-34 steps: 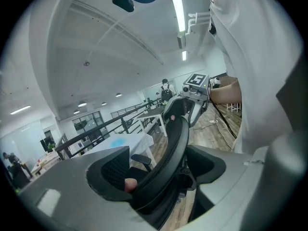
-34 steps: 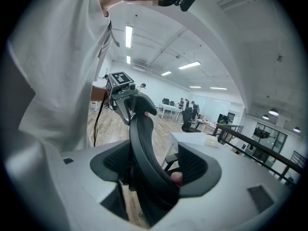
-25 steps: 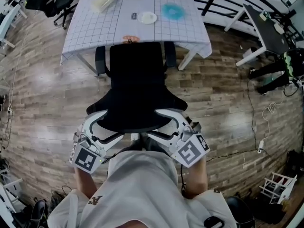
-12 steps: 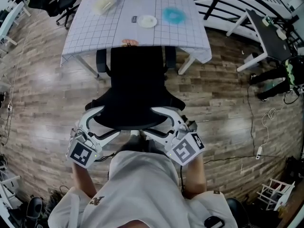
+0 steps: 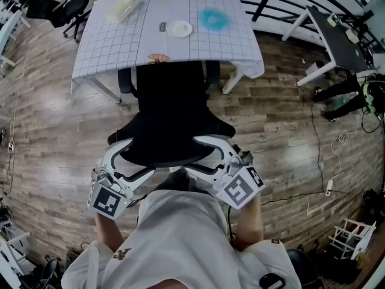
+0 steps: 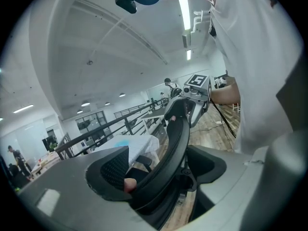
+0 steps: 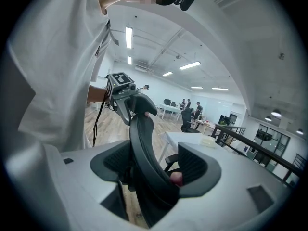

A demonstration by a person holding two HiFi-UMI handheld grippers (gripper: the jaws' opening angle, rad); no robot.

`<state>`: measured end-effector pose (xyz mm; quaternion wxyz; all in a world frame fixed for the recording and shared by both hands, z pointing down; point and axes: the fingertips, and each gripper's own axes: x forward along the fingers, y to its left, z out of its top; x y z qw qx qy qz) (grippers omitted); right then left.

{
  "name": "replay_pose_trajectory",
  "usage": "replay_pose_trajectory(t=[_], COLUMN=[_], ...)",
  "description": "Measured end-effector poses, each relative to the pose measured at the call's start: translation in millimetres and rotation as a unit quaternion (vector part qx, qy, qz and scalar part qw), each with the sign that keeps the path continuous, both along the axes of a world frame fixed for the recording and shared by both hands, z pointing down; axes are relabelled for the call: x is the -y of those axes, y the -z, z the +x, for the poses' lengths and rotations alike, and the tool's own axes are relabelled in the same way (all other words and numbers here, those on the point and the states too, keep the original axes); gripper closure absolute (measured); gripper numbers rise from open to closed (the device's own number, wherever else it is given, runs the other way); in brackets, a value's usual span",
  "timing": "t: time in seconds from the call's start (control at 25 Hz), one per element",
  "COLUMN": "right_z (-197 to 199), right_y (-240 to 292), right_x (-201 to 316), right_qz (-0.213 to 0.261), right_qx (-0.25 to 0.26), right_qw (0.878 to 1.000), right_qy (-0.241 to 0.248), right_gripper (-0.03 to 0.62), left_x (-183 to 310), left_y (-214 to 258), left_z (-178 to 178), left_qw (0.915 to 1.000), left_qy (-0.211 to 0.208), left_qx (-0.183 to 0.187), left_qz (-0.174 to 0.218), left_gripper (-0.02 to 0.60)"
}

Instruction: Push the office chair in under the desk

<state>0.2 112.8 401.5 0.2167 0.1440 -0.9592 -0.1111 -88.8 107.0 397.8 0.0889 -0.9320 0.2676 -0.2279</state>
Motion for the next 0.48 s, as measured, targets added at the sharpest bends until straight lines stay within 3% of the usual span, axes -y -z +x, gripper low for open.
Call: replay_pose_trajectory(t=[0.32,0.48], right_z=[3.2,7.3], right_y=[-0.7,1.2], right_x=[20.7,29.9], right_qz=[-0.007,-0.006], right_qx=[-0.004,-0.002], right_qw=[1.0,1.0], right_qy=[-0.002,0.0], right_gripper=[0.278,0.278], left_x=[18.3,28.7], left_y=[-1.2,1.1], left_z=[6.0,8.3], left_qw=[0.9996,0.9999], left_qy=[-0.018,-0.009], left_qx=[-0.019,-0.009], left_qz=[0.011,-0.002], left_gripper=[0.201,0.201])
